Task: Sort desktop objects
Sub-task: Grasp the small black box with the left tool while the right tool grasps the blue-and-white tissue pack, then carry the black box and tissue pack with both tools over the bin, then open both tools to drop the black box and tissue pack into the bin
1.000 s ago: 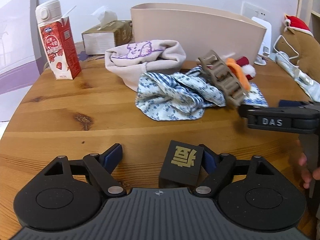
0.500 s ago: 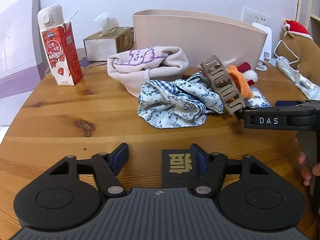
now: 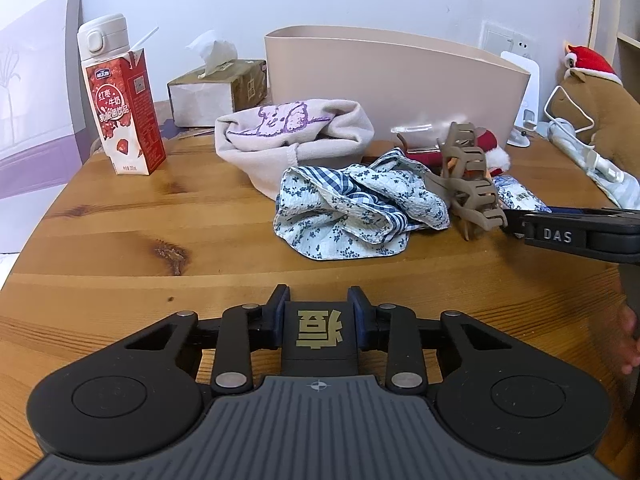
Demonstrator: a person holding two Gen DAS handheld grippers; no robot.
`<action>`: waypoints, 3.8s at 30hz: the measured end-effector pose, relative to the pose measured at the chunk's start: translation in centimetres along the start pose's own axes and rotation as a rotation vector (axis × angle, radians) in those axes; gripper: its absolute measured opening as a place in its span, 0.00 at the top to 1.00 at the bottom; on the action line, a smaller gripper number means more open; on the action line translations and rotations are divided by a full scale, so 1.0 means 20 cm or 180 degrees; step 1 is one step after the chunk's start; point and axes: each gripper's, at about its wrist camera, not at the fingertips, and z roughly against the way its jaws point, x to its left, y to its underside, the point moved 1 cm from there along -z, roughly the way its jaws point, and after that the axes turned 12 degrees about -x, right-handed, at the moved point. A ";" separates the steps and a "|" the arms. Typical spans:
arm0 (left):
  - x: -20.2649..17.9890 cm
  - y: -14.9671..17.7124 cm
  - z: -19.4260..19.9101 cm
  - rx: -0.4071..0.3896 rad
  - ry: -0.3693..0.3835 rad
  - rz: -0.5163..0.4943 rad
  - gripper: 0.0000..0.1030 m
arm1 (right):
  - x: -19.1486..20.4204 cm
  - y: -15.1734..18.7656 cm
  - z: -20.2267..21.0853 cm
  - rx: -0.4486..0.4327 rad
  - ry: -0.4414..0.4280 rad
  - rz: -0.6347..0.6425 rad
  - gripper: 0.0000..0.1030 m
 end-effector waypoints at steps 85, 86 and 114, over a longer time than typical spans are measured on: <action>-0.14 -1.09 -0.29 -0.1060 -0.0240 -0.0525 0.69 | -0.15 -0.91 0.09 -0.1157 -0.0118 -0.0008 0.58; -0.14 -1.10 -0.33 -0.1022 -0.0251 -0.0506 0.69 | -0.15 -0.92 0.06 -0.1138 -0.0118 -0.0013 0.58; -0.12 -1.09 -0.86 -0.0028 -0.0075 -0.0312 0.24 | -0.11 -0.86 -0.46 -0.0106 -0.0351 -0.0140 0.24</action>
